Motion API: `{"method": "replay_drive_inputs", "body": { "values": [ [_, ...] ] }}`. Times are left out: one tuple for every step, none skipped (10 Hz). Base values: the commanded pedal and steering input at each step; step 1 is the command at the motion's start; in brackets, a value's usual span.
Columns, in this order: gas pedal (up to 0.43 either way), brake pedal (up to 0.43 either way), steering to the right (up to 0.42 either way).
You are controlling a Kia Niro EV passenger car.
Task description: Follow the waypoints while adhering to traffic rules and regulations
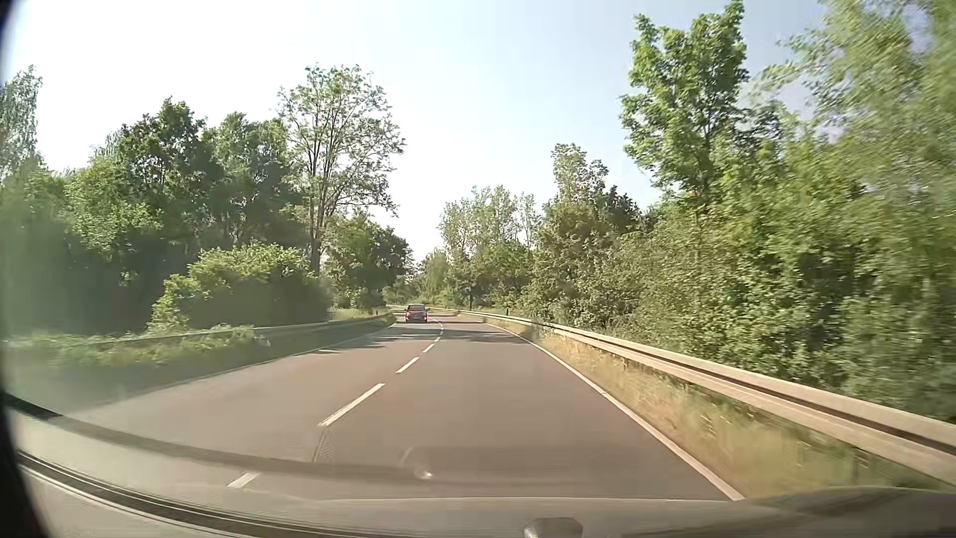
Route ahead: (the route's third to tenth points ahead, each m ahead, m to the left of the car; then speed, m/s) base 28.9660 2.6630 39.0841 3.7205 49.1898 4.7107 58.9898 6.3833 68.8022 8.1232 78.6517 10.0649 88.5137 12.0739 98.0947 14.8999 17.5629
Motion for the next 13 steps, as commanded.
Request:
{"method": "replay_drive_inputs", "body": {
  "values": [
    [0.118,0.018,-0.019],
    [0.118,0.018,-0.018],
    [0.118,0.018,-0.017],
    [0.118,0.018,-0.016],
    [0.11,0.018,-0.016],
    [0.11,0.018,-0.015],
    [0.098,0.018,-0.015],
    [0.079,0.018,-0.015],
    [0.067,0.018,-0.015],
    [0.059,0.018,-0.015],
    [0.047,0.018,-0.014],
    [0.047,0.018,-0.014],
    [0.039,0.018,-0.014]
  ]
}}
